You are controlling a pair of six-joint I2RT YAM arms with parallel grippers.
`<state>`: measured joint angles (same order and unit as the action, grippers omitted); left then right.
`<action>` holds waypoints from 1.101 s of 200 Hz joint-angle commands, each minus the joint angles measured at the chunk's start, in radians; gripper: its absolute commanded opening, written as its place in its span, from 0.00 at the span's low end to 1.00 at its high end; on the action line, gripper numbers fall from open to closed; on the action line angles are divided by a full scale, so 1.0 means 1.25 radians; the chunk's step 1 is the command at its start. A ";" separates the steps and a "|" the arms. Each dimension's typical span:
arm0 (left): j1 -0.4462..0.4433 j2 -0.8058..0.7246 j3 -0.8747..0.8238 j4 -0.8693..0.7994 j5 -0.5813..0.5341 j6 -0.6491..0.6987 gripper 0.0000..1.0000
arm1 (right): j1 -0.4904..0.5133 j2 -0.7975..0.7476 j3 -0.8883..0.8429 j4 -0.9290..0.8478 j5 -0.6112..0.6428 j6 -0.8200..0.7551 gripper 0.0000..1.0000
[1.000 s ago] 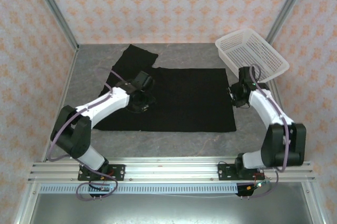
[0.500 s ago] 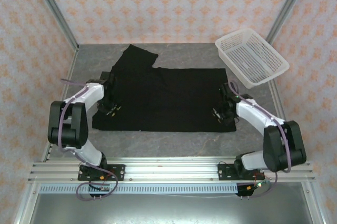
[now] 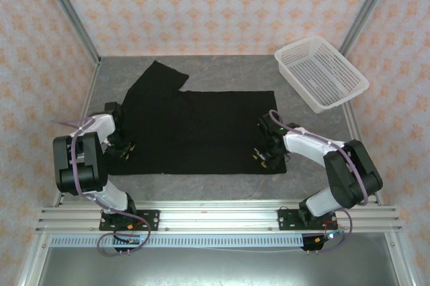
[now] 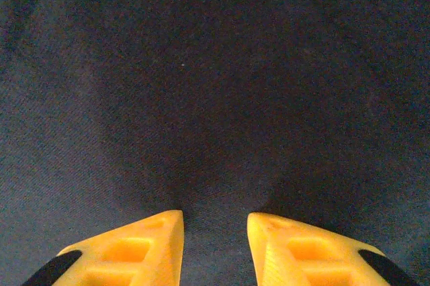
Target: Fold and stack the t-shirts
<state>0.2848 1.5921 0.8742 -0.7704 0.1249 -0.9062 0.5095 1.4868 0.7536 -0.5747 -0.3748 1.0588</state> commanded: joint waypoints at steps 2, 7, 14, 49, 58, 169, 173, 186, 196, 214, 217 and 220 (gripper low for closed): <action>0.027 0.006 0.008 -0.072 -0.097 0.031 0.31 | 0.031 0.007 -0.004 -0.068 0.009 0.090 0.36; 0.026 -0.001 0.023 -0.081 -0.103 0.031 0.32 | 0.034 -0.001 0.005 -0.077 0.016 0.096 0.36; 0.026 -0.016 0.044 -0.092 -0.111 0.022 0.34 | 0.034 -0.014 0.023 -0.091 0.030 0.098 0.38; -0.045 -0.034 0.211 -0.079 -0.139 -0.011 0.41 | 0.009 -0.046 0.165 -0.093 0.147 -0.019 0.52; -0.082 0.005 0.283 -0.075 -0.146 -0.001 0.44 | -0.008 -0.028 0.202 -0.062 0.142 -0.073 0.54; -0.160 0.608 1.049 0.000 -0.137 0.115 0.49 | -0.185 0.442 0.735 -0.108 0.267 -0.436 0.53; -0.159 0.623 1.069 0.006 -0.136 0.120 0.49 | -0.186 0.457 0.751 -0.113 0.282 -0.441 0.53; -0.161 0.670 1.129 0.027 -0.134 0.135 0.50 | -0.188 0.495 0.789 -0.122 0.332 -0.447 0.53; -0.162 0.709 1.177 0.036 -0.134 0.141 0.51 | -0.190 0.519 0.809 -0.122 0.356 -0.453 0.55; -0.162 0.782 1.281 0.017 -0.140 0.139 0.55 | -0.197 0.568 0.851 -0.139 0.388 -0.452 0.58; -0.162 0.794 1.299 0.012 -0.141 0.136 0.56 | -0.199 0.575 0.859 -0.143 0.393 -0.453 0.58; -0.162 0.806 1.317 0.009 -0.142 0.134 0.56 | -0.199 0.582 0.866 -0.147 0.396 -0.452 0.59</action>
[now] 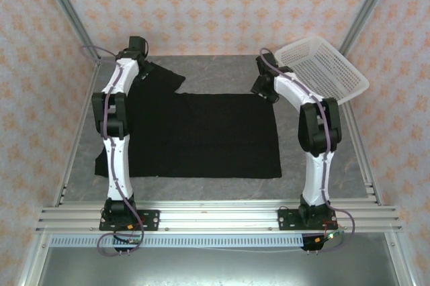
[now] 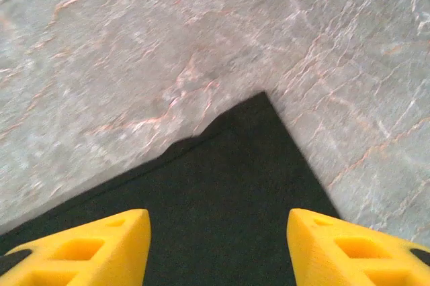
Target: Fold and stack the t-shirts
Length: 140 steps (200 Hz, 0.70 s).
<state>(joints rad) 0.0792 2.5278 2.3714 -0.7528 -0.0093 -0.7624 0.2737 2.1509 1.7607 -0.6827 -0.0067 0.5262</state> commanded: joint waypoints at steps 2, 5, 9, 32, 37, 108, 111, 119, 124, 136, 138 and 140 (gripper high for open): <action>0.003 0.064 0.130 -0.006 -0.034 0.018 0.57 | -0.012 0.056 0.065 -0.062 0.103 -0.026 0.59; 0.003 0.074 0.145 -0.006 -0.033 0.016 0.58 | -0.013 0.064 0.071 -0.064 0.103 -0.026 0.59; 0.003 0.087 0.163 -0.004 -0.031 0.014 0.58 | -0.014 0.073 0.079 -0.065 0.101 -0.026 0.59; 0.003 0.131 0.205 0.049 -0.029 0.004 0.63 | -0.018 0.134 0.136 -0.084 0.074 -0.028 0.60; 0.003 0.138 0.207 0.064 -0.030 0.002 0.64 | -0.018 0.151 0.155 -0.096 0.066 -0.029 0.60; 0.006 0.273 0.326 -0.010 0.030 -0.083 0.72 | -0.019 0.210 0.223 -0.182 -0.009 -0.026 0.47; 0.007 0.275 0.326 -0.022 0.035 -0.086 0.72 | -0.019 0.210 0.224 -0.183 -0.011 -0.028 0.46; 0.006 0.278 0.326 -0.070 0.044 -0.093 0.71 | -0.019 0.211 0.227 -0.187 -0.014 -0.031 0.45; 0.007 0.279 0.326 -0.102 0.050 -0.095 0.71 | -0.019 0.212 0.228 -0.191 -0.015 -0.033 0.45; 0.009 0.280 0.325 -0.195 0.062 -0.104 0.69 | -0.019 0.216 0.235 -0.198 -0.017 -0.038 0.44; 0.009 0.280 0.323 -0.211 0.063 -0.105 0.68 | -0.019 0.217 0.236 -0.200 -0.017 -0.039 0.43; 0.010 0.279 0.322 -0.225 0.066 -0.104 0.68 | -0.019 0.218 0.237 -0.202 -0.017 -0.039 0.43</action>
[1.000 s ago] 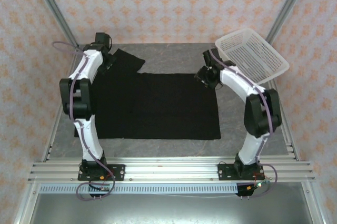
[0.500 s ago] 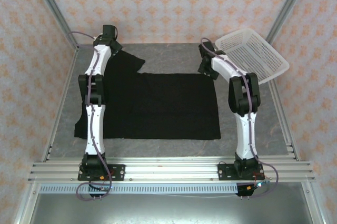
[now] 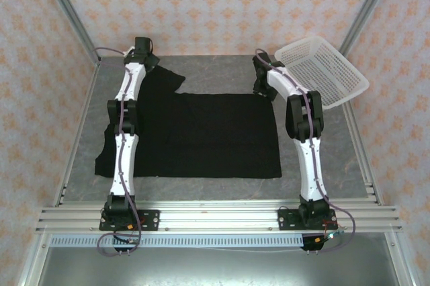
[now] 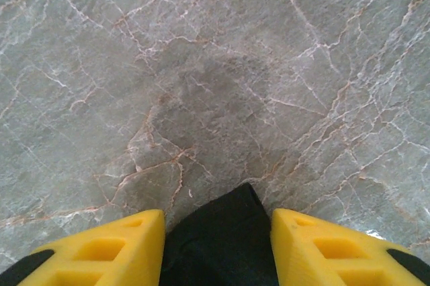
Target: Fold and stack the t-shirts
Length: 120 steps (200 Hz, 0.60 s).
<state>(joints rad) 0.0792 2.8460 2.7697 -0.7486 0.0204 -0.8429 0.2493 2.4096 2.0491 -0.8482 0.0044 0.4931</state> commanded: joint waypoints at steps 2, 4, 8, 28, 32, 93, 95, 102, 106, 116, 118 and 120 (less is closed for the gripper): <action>0.010 0.024 0.002 -0.243 0.045 -0.040 0.68 | 0.000 0.011 0.008 -0.071 -0.026 -0.015 0.43; 0.011 0.025 0.001 -0.257 0.048 -0.040 0.68 | 0.001 0.012 0.009 -0.073 -0.026 -0.015 0.42; 0.012 0.024 0.000 -0.286 0.052 -0.039 0.67 | 0.001 0.014 0.011 -0.077 -0.027 -0.019 0.42; 0.013 0.018 -0.019 -0.381 0.059 -0.012 0.65 | 0.002 0.015 0.017 -0.088 -0.027 -0.029 0.41; 0.013 0.016 -0.020 -0.398 0.056 -0.007 0.64 | 0.001 0.014 0.017 -0.090 -0.029 -0.032 0.41; 0.029 -0.012 -0.082 -0.437 0.061 0.020 0.50 | 0.001 0.013 0.013 -0.114 -0.042 -0.050 0.39; 0.030 -0.009 -0.079 -0.437 0.063 0.020 0.48 | 0.001 0.013 0.012 -0.114 -0.042 -0.050 0.39; 0.030 -0.001 -0.072 -0.436 0.073 0.020 0.40 | 0.001 0.014 0.009 -0.114 -0.043 -0.050 0.38; 0.029 0.002 -0.071 -0.431 0.079 0.021 0.36 | 0.002 0.014 0.008 -0.113 -0.045 -0.050 0.37; 0.029 0.004 -0.071 -0.418 0.091 0.024 0.25 | 0.002 0.017 0.006 -0.113 -0.049 -0.053 0.34; 0.029 0.003 -0.071 -0.415 0.092 0.024 0.23 | 0.002 0.017 0.006 -0.113 -0.049 -0.054 0.33; 0.027 0.003 -0.071 -0.413 0.094 0.025 0.20 | 0.002 0.017 0.006 -0.113 -0.050 -0.053 0.31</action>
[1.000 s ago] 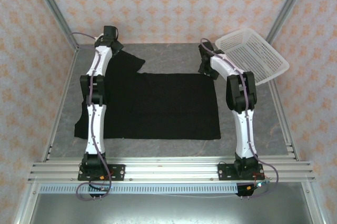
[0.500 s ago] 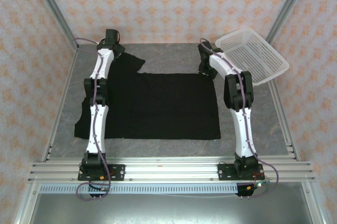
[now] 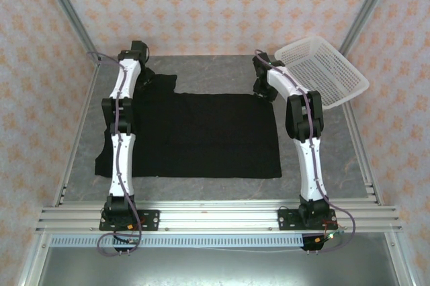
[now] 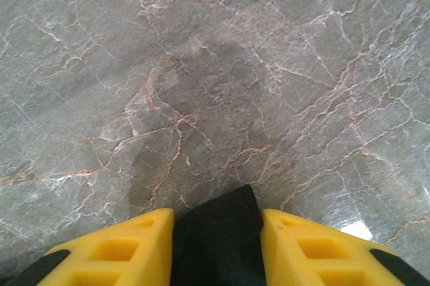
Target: Fold and stack the t-shirts
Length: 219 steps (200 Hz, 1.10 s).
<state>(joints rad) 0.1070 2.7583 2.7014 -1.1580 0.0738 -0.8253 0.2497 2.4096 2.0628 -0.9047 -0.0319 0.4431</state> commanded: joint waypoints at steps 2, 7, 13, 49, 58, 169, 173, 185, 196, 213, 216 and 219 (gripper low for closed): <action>0.005 0.072 -0.017 -0.083 0.053 0.012 0.17 | 0.001 0.018 -0.004 -0.068 -0.021 -0.014 0.30; 0.004 0.066 -0.016 -0.076 0.056 0.015 0.10 | 0.002 0.019 -0.004 -0.067 -0.021 -0.016 0.26; 0.002 0.058 -0.018 -0.067 0.057 0.019 0.03 | 0.001 0.018 -0.005 -0.067 -0.020 -0.016 0.20; -0.002 -0.052 -0.072 0.022 0.030 0.057 0.00 | 0.001 -0.018 -0.020 -0.044 -0.004 -0.018 0.00; -0.003 -0.085 -0.083 0.041 0.018 0.073 0.00 | 0.001 -0.037 -0.029 -0.033 0.002 -0.016 0.00; -0.037 -0.475 -0.488 0.181 -0.076 0.167 0.00 | 0.018 -0.222 -0.168 0.034 -0.012 -0.017 0.00; -0.039 -0.494 -0.514 0.189 -0.073 0.169 0.00 | 0.018 -0.233 -0.181 0.040 -0.014 -0.015 0.00; -0.042 -0.550 -0.589 0.208 -0.064 0.171 0.00 | 0.022 -0.264 -0.223 0.057 -0.016 -0.010 0.00; -0.048 -0.602 -0.658 0.221 -0.062 0.178 0.00 | 0.024 -0.289 -0.261 0.069 -0.016 -0.007 0.00; -0.056 -0.693 -0.776 0.239 -0.067 0.179 0.00 | 0.028 -0.332 -0.325 0.093 -0.015 -0.005 0.00; -0.056 -0.713 -0.798 0.241 -0.068 0.177 0.00 | 0.029 -0.340 -0.336 0.098 -0.014 -0.006 0.00; -0.057 -0.729 -0.818 0.242 -0.069 0.177 0.00 | 0.029 -0.346 -0.347 0.101 -0.014 -0.004 0.00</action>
<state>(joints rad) 0.0505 2.0094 1.8301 -0.8936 0.0170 -0.6258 0.2783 2.0712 1.7134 -0.8215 -0.0643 0.4267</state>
